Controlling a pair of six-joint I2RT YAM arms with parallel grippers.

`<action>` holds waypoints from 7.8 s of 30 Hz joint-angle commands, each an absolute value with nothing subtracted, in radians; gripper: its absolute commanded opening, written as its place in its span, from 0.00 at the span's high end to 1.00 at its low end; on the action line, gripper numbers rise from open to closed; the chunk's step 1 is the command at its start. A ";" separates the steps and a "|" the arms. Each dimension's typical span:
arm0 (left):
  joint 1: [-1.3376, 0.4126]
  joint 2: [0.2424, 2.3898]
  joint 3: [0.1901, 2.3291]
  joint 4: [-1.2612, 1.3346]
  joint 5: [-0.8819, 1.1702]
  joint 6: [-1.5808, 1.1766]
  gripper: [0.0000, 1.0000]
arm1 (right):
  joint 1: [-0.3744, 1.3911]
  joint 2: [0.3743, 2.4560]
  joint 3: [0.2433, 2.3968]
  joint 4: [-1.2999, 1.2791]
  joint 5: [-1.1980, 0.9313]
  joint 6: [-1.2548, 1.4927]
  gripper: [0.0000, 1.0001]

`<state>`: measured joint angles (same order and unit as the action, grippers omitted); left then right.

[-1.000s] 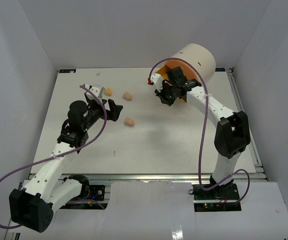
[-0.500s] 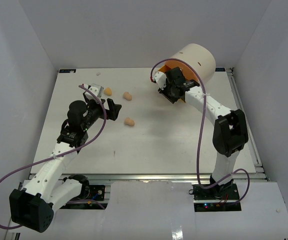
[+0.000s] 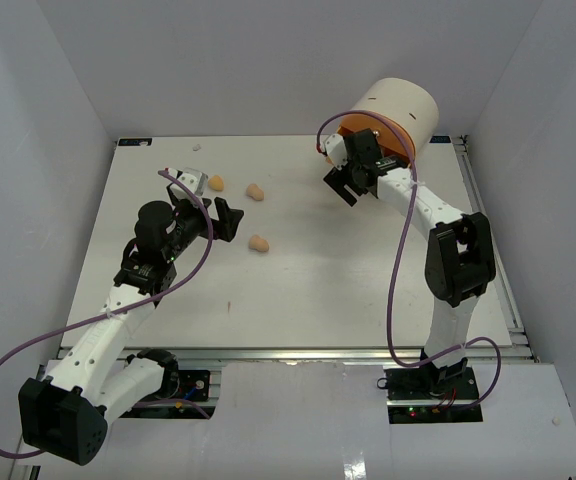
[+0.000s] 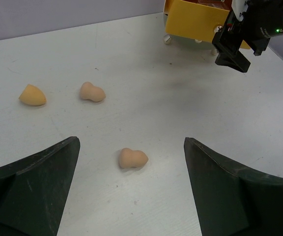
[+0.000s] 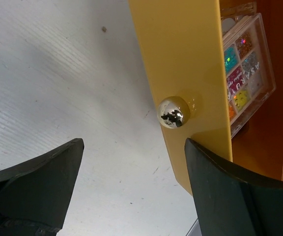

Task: Organize the makeup

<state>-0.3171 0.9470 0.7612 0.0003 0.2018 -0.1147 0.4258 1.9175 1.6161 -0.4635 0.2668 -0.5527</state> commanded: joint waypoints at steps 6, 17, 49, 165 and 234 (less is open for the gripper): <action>-0.313 0.929 0.757 0.005 0.221 -0.104 0.02 | 0.409 1.899 1.694 -0.491 0.036 -0.645 0.39; -0.314 0.931 0.756 0.006 0.224 -0.103 0.02 | 0.410 1.934 1.707 -0.546 -0.101 -0.657 0.76; -0.313 0.943 0.755 0.005 0.219 -0.097 0.02 | 0.360 2.168 1.954 -0.362 0.280 -0.683 0.06; -0.313 0.969 0.761 0.005 0.253 -0.095 0.02 | 0.012 1.896 1.706 0.092 -0.160 -0.192 0.10; -0.313 1.013 0.764 -0.025 0.264 -0.089 0.02 | -0.093 2.109 1.958 -0.098 -0.603 -0.583 0.07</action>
